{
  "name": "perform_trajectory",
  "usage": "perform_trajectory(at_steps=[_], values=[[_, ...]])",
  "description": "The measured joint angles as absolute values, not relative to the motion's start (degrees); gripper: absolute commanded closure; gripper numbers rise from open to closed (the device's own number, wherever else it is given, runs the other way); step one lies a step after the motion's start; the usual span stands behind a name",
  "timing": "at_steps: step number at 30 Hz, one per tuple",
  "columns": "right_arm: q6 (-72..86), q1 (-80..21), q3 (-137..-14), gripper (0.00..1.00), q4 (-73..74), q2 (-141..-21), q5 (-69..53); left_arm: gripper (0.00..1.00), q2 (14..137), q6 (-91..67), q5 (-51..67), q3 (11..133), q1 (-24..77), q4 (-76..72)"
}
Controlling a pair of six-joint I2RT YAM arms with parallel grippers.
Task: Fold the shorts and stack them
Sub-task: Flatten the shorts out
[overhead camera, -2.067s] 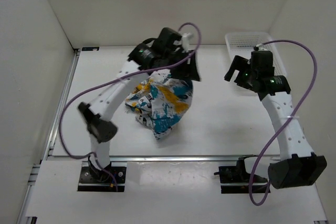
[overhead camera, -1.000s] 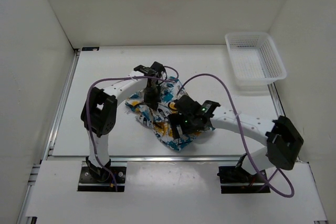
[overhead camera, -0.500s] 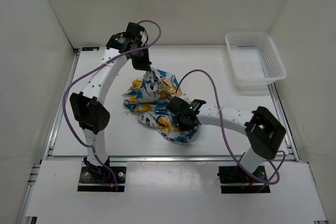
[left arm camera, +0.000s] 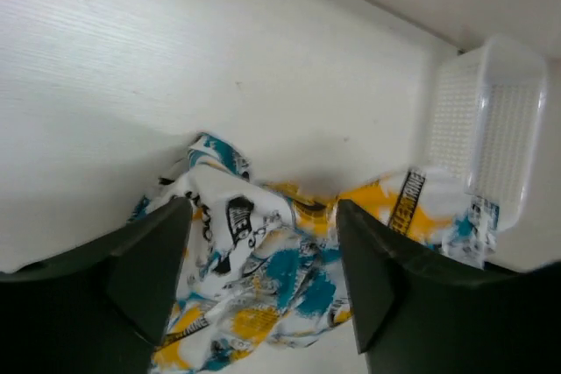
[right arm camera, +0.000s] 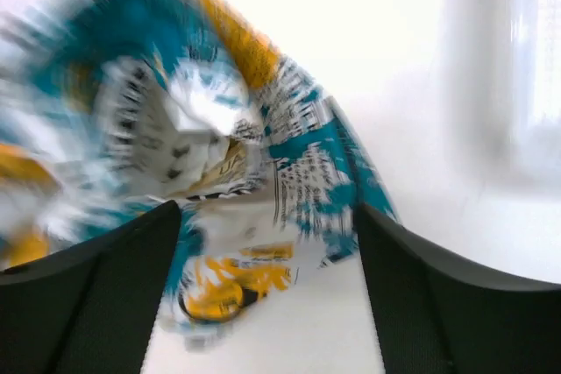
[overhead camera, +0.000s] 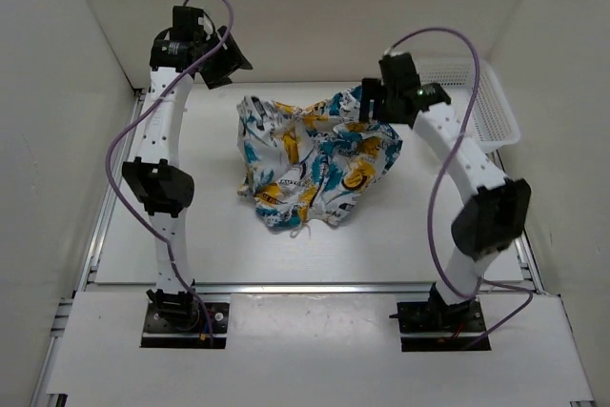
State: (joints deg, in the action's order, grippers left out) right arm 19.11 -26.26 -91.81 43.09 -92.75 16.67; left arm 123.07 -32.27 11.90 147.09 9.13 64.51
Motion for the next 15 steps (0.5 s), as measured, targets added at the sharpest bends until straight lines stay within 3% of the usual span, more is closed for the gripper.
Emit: perform_trajectory(at_steps=[1,2,6,7,8,11,12,14,15], values=[[17.98,-23.57,-98.00,0.05,42.70,-98.10,14.76,0.04,124.60,-33.50,12.80,147.06,7.51,64.01],[17.12,-21.47,-103.02,0.00,42.15,-102.37,13.45,0.00,125.51,-33.69,13.30,146.87,6.46,63.81],[15.38,-17.87,-103.33,0.02,41.71,-105.21,11.22,0.00,124.49,-33.04,11.94,140.29,3.03,63.46],[15.40,-17.96,-100.57,0.04,41.58,-103.44,10.50,0.07,122.93,-32.27,11.11,137.62,2.85,63.20],[15.57,-18.17,-97.65,0.15,41.63,-101.32,9.50,0.21,120.84,-31.51,10.31,134.34,2.90,63.20],[17.10,-20.03,-85.65,0.28,40.47,-91.96,5.87,0.90,112.44,-28.67,8.10,123.37,4.40,63.09],[17.98,-21.28,-81.95,0.28,40.56,-88.71,4.95,0.90,109.19,-27.70,7.81,119.39,5.30,63.44],[20.27,-25.36,-75.83,0.18,40.03,-83.48,3.29,0.89,102.06,-25.89,8.86,109.65,7.66,62.02],[21.34,-27.83,-73.52,0.12,40.14,-81.78,2.55,0.68,99.26,-25.52,9.72,105.34,8.71,62.00]])
